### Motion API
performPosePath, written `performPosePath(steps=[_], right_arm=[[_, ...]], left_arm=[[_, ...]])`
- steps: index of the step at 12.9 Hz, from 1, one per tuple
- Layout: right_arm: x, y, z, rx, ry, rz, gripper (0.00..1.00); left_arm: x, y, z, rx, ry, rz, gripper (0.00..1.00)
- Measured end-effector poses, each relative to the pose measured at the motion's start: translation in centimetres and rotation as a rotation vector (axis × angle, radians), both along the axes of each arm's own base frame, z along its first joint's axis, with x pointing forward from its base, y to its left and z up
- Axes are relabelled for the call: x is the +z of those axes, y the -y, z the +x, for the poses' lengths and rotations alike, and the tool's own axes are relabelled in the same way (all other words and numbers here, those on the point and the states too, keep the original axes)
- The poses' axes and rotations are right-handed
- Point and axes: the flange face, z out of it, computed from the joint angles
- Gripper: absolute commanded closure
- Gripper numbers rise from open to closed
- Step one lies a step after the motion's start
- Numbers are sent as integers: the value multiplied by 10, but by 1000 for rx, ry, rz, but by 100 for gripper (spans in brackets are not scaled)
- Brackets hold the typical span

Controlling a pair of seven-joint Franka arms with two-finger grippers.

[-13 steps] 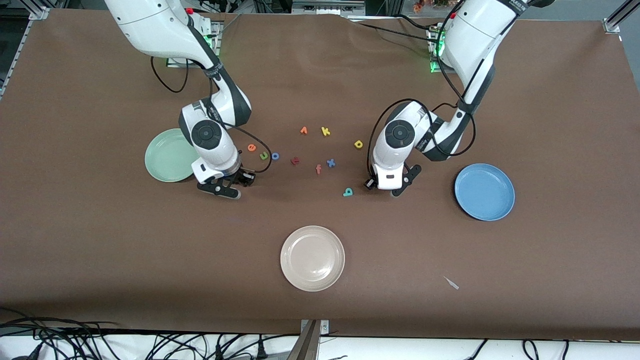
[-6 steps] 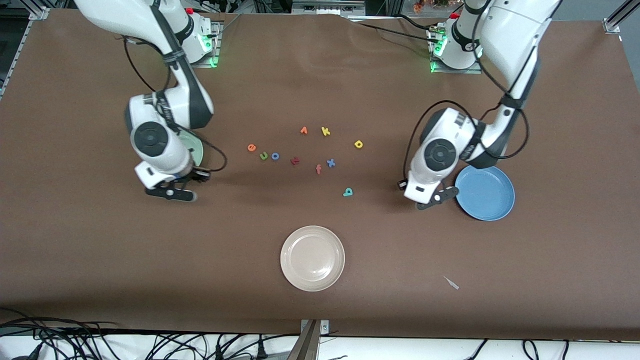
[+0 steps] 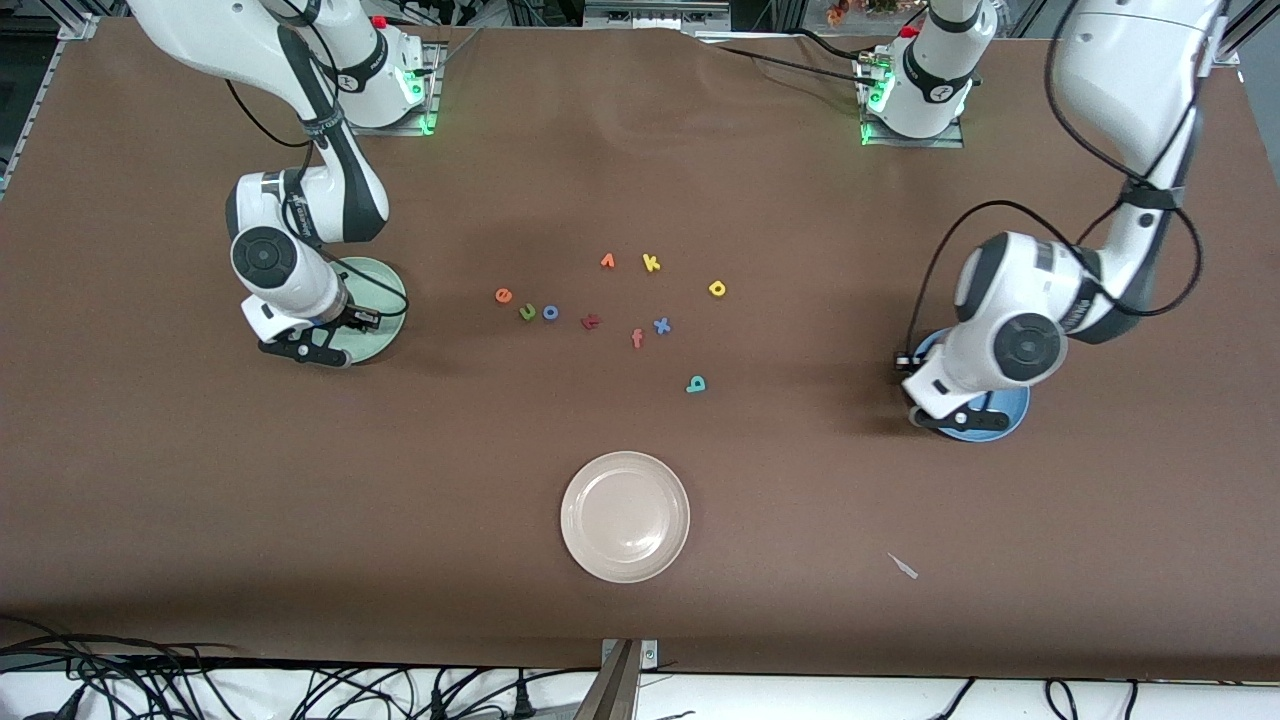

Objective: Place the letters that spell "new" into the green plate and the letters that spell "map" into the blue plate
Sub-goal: 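Release E over blue plate with the left gripper while the right gripper releases W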

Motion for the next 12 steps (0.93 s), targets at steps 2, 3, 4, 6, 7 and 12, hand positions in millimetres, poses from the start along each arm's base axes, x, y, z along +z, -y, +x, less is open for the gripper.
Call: performPosePath(steps=[2, 3, 4, 6, 7, 12], right_arm=[[10, 3, -1, -12, 4, 5, 10], [23, 1, 2, -16, 15, 13, 10], [36, -2, 4, -26, 19, 20, 11], [57, -24, 7, -93, 35, 25, 11], [63, -45, 7, -148, 52, 25, 11], [72, -161, -6, -444, 138, 33, 16]], left_arm=[[-3, -49, 2, -110, -22, -53, 90], [-6, -67, 1, -147, -31, -74, 50], [-9, -79, 0, -170, -38, -88, 0], [-12, -81, -1, -190, -46, -98, 0], [-12, -75, -1, -195, -45, -99, 0], [27, 21, -5, -2, -2, -140, 0]])
